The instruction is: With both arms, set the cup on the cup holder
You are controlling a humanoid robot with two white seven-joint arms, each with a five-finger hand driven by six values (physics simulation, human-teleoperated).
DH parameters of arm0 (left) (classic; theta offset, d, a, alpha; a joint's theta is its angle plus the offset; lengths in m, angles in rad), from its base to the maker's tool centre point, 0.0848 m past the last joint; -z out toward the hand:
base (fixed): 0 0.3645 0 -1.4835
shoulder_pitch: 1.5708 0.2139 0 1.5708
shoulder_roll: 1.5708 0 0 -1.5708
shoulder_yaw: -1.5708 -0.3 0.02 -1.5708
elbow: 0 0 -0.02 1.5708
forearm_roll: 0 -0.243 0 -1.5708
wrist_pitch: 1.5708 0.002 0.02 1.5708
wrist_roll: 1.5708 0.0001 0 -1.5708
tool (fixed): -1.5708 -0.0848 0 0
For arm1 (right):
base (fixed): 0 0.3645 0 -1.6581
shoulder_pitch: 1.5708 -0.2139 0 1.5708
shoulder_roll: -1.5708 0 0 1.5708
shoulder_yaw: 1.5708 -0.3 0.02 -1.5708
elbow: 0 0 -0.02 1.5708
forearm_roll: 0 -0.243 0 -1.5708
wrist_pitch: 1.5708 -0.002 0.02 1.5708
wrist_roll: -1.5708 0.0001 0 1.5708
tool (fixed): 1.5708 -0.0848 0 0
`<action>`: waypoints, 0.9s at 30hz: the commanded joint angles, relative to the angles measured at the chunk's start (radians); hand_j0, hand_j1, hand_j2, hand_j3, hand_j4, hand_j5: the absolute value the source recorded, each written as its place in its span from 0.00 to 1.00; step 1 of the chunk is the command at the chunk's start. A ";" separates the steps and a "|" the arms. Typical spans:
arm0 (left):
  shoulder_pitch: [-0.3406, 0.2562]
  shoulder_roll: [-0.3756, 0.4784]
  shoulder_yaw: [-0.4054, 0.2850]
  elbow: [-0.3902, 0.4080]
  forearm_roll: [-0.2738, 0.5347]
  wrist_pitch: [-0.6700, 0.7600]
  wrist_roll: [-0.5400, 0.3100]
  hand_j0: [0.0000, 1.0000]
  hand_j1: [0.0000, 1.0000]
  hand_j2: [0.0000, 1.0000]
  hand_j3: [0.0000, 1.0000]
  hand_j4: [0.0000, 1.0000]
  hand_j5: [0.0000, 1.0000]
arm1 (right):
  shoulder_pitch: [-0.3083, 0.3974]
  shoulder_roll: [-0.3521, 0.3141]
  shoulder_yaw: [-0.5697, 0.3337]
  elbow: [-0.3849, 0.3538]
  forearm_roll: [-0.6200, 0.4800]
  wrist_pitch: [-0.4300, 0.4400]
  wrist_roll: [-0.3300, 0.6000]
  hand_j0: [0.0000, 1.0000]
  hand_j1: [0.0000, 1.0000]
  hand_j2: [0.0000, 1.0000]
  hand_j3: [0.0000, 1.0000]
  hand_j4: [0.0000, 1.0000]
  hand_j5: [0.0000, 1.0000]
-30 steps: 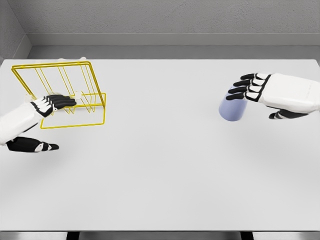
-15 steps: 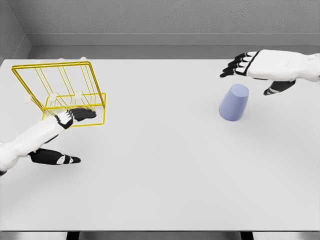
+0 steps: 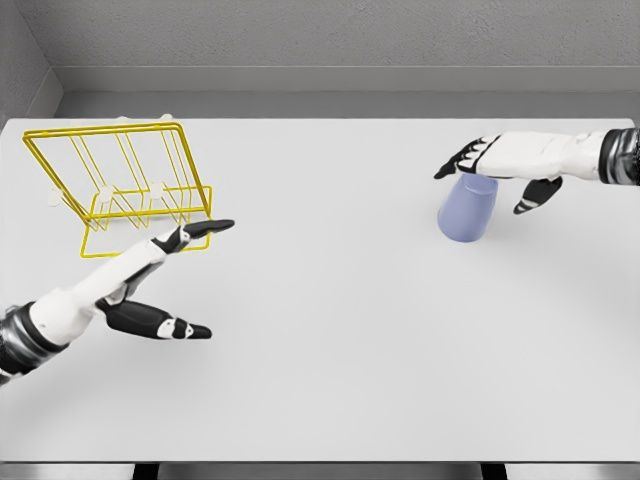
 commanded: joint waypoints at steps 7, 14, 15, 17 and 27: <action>-0.002 -0.014 -0.051 0.007 0.060 0.110 -0.005 1.00 1.00 1.00 1.00 1.00 1.00 | 0.000 0.041 0.002 0.006 0.013 0.003 0.001 1.00 1.00 1.00 1.00 1.00 1.00; -0.005 -0.012 -0.053 0.010 0.097 0.247 -0.005 1.00 1.00 1.00 1.00 1.00 1.00 | -0.003 0.044 0.017 0.037 0.028 0.003 0.001 0.99 0.99 0.99 0.99 0.99 0.99; -0.006 -0.014 -0.053 0.010 0.100 0.259 -0.005 1.00 1.00 1.00 1.00 1.00 1.00 | -0.003 0.047 0.017 0.043 0.036 0.003 0.001 0.99 0.99 0.99 0.99 0.99 0.99; -0.006 -0.014 -0.053 0.011 0.103 0.259 -0.005 1.00 1.00 1.00 1.00 1.00 1.00 | -0.003 0.047 0.017 0.043 0.039 0.003 0.001 0.98 0.98 0.98 0.98 0.98 0.98; -0.006 -0.032 -0.073 0.023 0.114 0.311 -0.005 1.00 1.00 1.00 1.00 1.00 1.00 | -0.003 0.047 0.017 0.040 0.059 0.003 0.001 0.83 0.83 0.83 0.83 0.83 0.83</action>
